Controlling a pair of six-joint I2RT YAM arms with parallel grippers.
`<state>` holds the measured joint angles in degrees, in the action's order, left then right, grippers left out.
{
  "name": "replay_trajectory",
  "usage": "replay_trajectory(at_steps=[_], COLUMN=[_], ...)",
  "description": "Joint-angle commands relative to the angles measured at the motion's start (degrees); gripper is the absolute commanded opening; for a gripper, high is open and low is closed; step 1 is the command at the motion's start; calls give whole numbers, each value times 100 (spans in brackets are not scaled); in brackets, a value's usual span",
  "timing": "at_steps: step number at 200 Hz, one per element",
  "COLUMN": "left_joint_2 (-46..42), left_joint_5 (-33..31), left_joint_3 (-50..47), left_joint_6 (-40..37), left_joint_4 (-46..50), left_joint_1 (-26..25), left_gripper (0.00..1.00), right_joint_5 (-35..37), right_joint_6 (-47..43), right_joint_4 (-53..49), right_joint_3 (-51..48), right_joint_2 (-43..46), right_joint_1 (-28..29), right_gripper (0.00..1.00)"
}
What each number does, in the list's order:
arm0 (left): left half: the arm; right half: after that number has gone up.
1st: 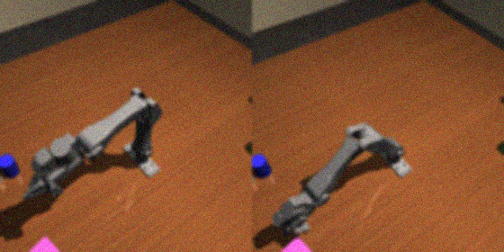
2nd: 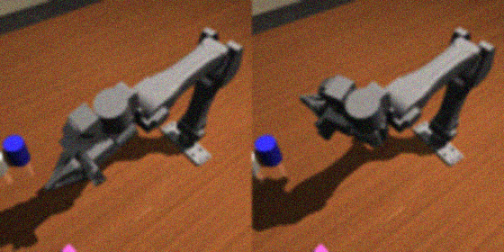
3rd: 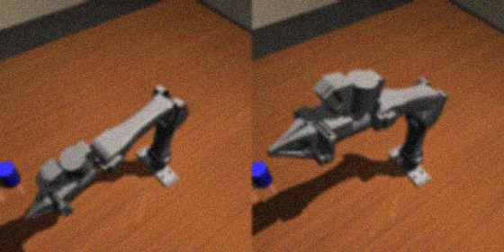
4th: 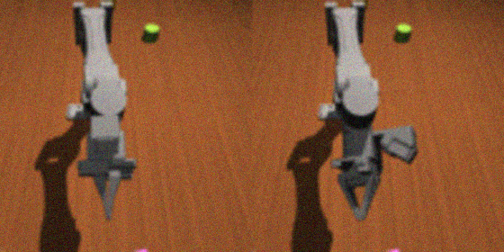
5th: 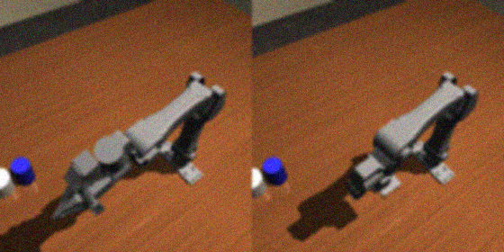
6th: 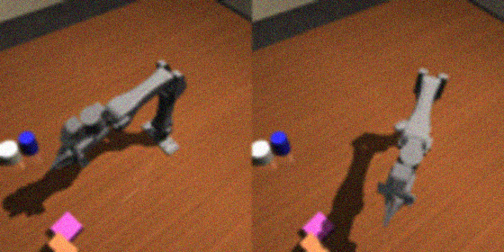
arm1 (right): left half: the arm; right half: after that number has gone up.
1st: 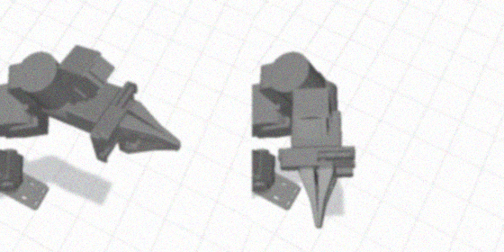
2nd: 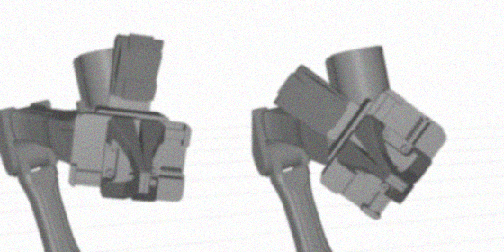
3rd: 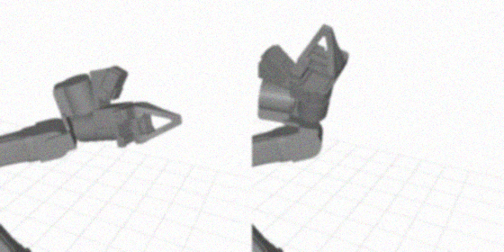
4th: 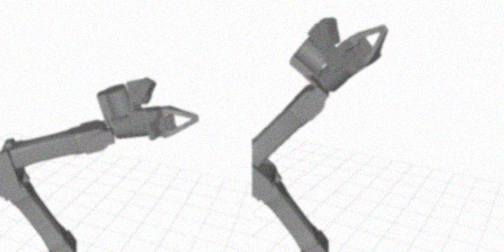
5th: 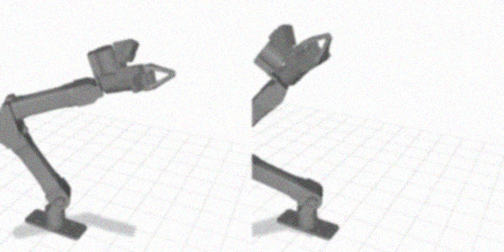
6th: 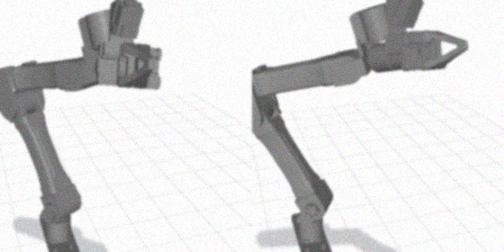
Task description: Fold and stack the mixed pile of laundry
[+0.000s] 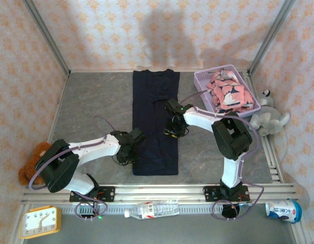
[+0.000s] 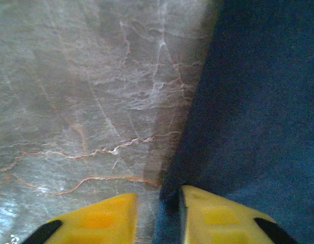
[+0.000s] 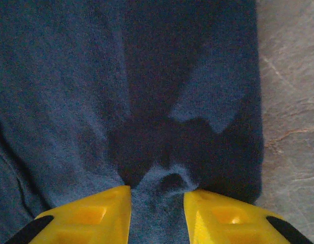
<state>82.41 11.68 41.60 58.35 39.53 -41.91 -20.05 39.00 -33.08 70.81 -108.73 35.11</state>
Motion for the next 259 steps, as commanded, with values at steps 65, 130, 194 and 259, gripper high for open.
replay_trajectory(at_steps=[65,130,194,259], left_joint_2=[-653,-1127,-2224,-3317], left_joint_5=[-116,-123,231,801], left_joint_3=[-636,-515,-872,-1480], left_joint_6=[-16,-196,-122,93], left_joint_4=[319,675,690,259], left_joint_1=[-17,-18,-19,-28], left_gripper=[0,30,35,44], right_joint_5=[802,923,1022,846], right_joint_6=[764,952,750,961], right_joint_4=[-442,-491,-866,-597], right_joint_3=[206,403,-293,-2083], right_joint_2=[-703,-336,1139,2651], right_joint_1=[-11,29,347,1012], right_gripper=[29,35,51,51])
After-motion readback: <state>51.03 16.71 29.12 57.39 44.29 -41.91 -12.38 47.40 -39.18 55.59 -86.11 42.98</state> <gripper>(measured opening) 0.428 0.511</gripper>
